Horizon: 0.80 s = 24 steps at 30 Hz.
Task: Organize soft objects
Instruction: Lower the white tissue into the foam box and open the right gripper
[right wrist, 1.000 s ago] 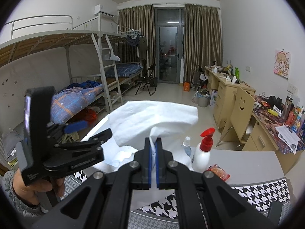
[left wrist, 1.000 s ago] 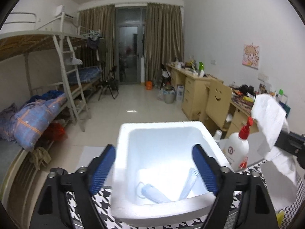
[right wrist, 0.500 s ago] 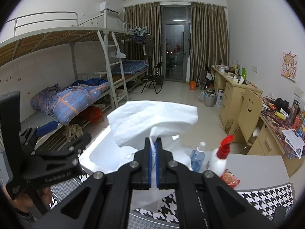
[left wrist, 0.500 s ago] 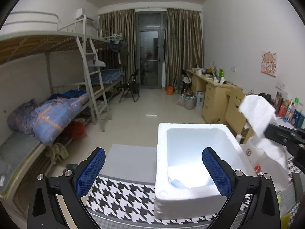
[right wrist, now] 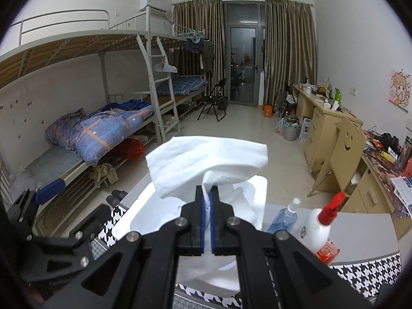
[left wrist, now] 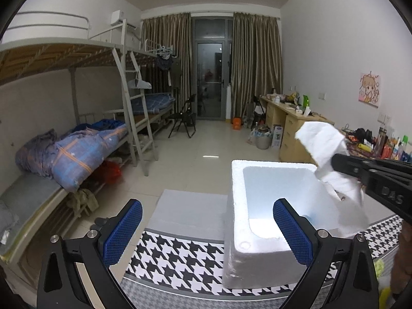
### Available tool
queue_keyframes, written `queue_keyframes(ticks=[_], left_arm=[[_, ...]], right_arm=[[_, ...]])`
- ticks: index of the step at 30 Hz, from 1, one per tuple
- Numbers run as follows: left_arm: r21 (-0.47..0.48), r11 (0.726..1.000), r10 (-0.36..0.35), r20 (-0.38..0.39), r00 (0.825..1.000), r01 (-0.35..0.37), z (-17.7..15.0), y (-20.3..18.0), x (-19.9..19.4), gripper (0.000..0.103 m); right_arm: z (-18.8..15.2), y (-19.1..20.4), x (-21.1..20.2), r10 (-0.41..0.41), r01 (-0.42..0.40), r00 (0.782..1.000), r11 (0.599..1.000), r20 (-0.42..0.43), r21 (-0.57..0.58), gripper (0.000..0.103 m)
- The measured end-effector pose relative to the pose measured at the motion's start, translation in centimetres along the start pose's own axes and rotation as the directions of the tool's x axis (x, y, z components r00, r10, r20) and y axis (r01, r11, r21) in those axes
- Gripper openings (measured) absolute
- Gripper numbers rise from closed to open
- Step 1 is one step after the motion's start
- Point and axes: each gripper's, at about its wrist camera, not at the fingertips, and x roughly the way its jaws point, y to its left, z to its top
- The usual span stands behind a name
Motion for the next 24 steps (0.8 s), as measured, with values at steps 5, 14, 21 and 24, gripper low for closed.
queue_keyframes(ticks=[5,14,21,24], left_arm=[[-0.001,1.000,0.001,-0.004,1.000,-0.001,-0.3,0.2,0.4,0.102],[-0.003,1.000,-0.004,-0.010,1.000,0.004,-0.6,0.4,0.5,0.102],[-0.010,1.000,-0.001,-0.012,1.000,0.001,-0.7,0.8,0.4,0.102],[-0.008,1.000,-0.002,-0.015,1.000,0.002,-0.7,0.9,0.4,0.102]], right_arm=[[0.0,0.3,1.6,0.007,-0.007,1.000,1.000,-0.028,0.000,0.005],[-0.4,0.5,3.9,0.027,-0.026,0.997,0.999,-0.069,0.020,0.005],[-0.8,0.3,4.7,0.032,-0.029,0.994,0.999,-0.109,0.032,0.014],[-0.9,0.4,5.0,0.026,-0.023,0.991,0.999,-0.128,0.026,0.029]])
